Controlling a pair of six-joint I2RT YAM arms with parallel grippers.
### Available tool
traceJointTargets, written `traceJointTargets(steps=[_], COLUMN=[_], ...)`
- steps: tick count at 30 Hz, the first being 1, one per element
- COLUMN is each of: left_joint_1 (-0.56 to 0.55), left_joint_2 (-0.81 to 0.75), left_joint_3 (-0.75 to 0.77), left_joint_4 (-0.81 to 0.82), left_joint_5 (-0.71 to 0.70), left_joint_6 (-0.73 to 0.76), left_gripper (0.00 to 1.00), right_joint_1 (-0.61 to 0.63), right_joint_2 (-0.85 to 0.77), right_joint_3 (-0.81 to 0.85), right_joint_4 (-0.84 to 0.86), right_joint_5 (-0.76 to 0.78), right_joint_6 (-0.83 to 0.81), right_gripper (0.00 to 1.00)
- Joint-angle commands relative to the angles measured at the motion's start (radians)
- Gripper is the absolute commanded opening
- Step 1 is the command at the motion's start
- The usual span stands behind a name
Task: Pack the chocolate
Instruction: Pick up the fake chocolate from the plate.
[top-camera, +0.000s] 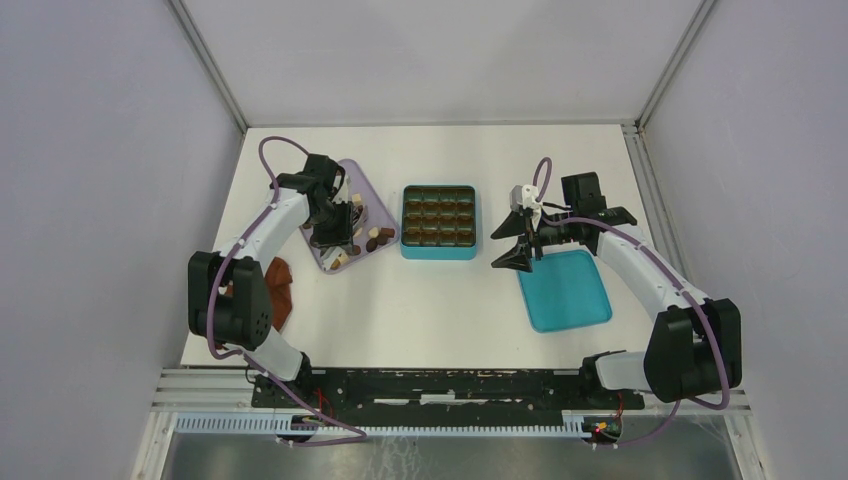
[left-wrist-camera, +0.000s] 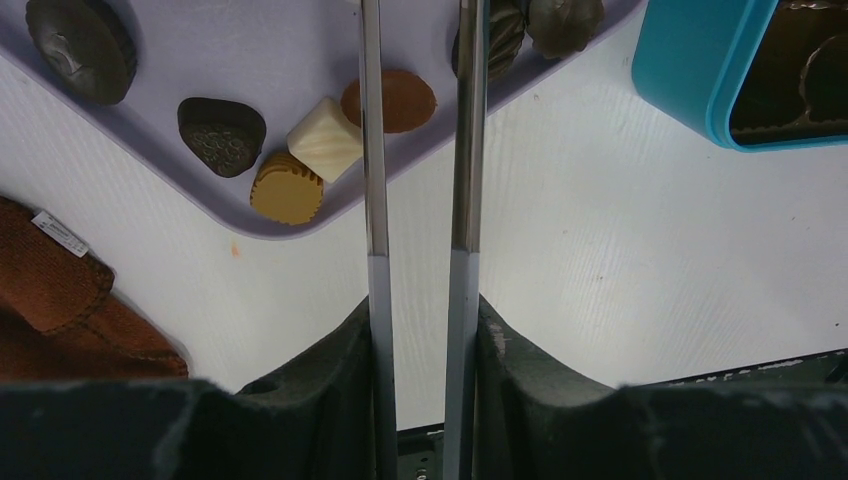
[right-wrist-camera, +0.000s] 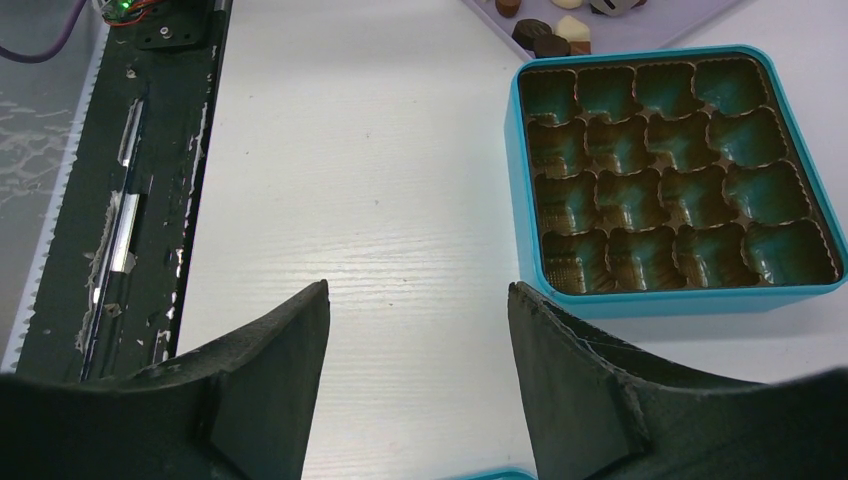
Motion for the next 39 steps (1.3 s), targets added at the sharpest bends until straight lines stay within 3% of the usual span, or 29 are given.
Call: traceJointTargets(steps=[1, 22, 31, 39], left_joint_1=[0.004, 0.005, 0.006, 0.005], left_joint_2=[-0.020, 0.001, 0.044, 0.073], left_joint_3=[0.010, 0.022, 0.052, 0.091], left_joint_4=[0.037, 0.057, 0.021, -0.020], left_joint_5=[0.044, 0.108, 0.074, 0.046], left_joint_6=[0.027, 0.018, 0.030, 0.036], left_gripper=[0.02, 0.03, 0.10, 0.22], right_joint_1=[0.004, 0.004, 0.004, 0.003], right_joint_2=[-0.010, -0.016, -0.018, -0.026], right_joint_3=[0.029, 0.028, 0.029, 0.030], right_joint_4=[0.001, 0.005, 0.004, 0.002], right_joint_5=[-0.026, -0.039, -0.041, -0.041], right_joint_6=[-0.016, -0.009, -0.008, -0.013], right_gripper=[0.71, 0.72, 0.72, 0.72])
